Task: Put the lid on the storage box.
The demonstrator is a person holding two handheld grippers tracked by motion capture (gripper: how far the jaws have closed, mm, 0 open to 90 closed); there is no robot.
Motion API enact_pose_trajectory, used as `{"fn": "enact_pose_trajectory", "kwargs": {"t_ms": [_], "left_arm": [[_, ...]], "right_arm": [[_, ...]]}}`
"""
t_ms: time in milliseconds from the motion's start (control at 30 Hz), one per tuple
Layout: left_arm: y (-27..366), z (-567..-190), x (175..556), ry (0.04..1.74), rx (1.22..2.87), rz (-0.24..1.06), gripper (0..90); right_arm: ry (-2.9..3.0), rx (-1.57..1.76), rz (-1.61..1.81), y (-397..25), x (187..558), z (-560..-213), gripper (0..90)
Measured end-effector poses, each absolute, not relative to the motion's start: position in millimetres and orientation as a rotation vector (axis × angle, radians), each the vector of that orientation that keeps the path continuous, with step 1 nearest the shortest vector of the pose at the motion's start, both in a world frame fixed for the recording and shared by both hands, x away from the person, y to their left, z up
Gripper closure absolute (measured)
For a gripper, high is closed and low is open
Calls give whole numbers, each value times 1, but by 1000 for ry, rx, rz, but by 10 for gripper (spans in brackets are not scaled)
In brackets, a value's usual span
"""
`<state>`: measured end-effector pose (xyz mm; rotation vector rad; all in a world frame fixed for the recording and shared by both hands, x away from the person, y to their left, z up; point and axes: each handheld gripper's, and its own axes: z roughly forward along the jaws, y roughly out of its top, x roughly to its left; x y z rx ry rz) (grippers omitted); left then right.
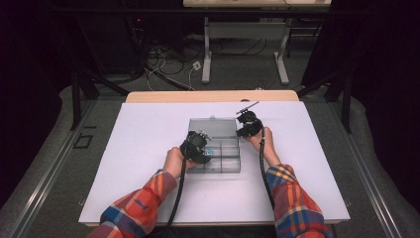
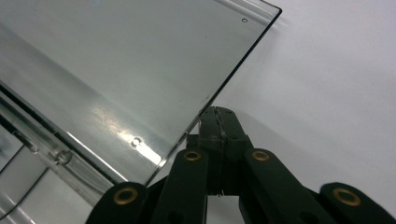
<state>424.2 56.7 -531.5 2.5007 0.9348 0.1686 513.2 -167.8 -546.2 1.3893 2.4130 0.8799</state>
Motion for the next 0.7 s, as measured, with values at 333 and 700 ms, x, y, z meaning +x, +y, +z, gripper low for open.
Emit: {"fn": "enact_pose_trajectory", "kwargs": {"t_ms": [333, 700], "left_arm": [[56, -531, 424, 935, 2506, 169, 570], [56, -531, 424, 936, 2506, 171, 569]], "right_arm": [[2375, 1352, 891, -170, 510, -533, 900], [2328, 1276, 908, -169, 506, -521, 900]]}}
